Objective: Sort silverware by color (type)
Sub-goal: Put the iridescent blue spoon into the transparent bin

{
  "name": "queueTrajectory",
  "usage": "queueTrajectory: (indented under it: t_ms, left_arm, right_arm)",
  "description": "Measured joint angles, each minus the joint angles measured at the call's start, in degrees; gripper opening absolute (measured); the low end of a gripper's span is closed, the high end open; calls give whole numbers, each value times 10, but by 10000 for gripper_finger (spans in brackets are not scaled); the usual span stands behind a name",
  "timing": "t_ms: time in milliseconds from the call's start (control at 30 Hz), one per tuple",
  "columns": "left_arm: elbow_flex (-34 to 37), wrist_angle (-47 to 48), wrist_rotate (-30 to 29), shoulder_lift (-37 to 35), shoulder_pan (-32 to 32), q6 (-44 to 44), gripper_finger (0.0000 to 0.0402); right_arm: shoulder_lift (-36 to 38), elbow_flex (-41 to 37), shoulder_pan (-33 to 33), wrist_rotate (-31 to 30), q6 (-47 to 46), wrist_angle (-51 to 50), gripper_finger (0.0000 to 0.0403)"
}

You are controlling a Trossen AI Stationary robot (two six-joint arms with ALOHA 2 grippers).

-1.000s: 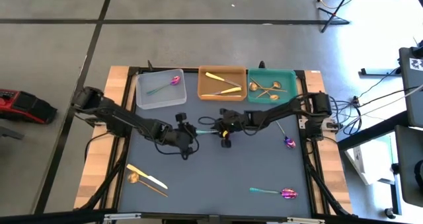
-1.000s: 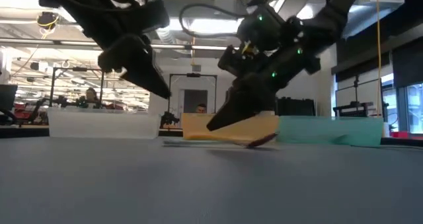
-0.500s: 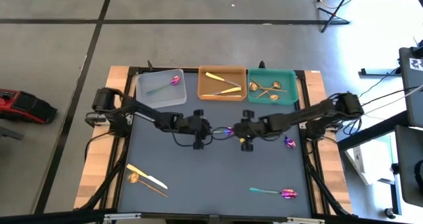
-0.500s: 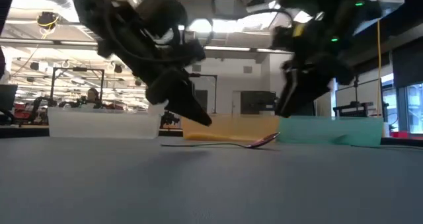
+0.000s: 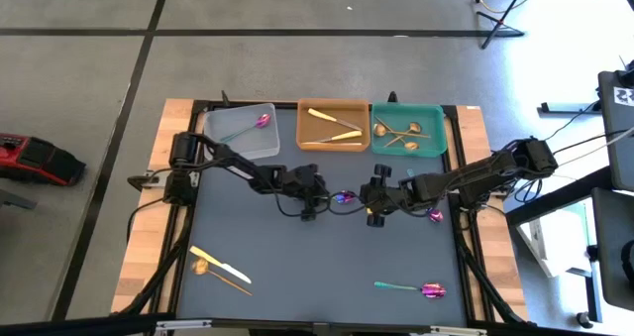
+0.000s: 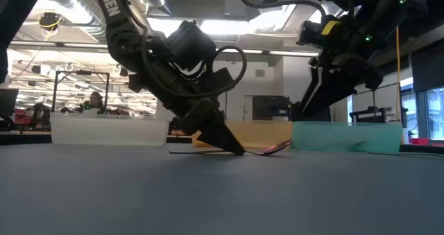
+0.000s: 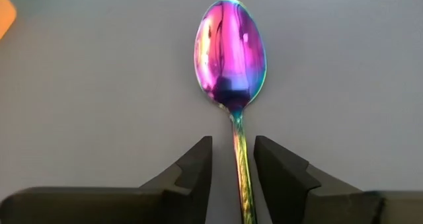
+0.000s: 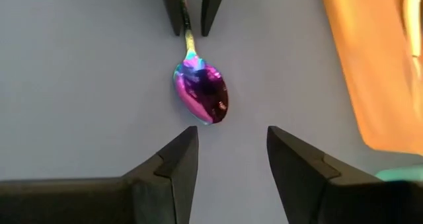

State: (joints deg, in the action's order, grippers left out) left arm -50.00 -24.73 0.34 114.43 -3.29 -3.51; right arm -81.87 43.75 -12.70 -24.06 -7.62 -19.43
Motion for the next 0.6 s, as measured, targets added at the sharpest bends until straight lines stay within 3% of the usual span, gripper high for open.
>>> queueTrajectory:
  t_ms: [300,467,600]
  left_arm:
    - [-4,23,3,0,5,4,14]
    - [-1,41,-10,-17,18,13,24]
    - [2,123,-21,-66,31,8,30]
  right_arm:
    - [0,0,0,0,11,1,169]
    - [0,0,0,-10,35,12,169]
    - [0,0,0,-10,42,21,169]
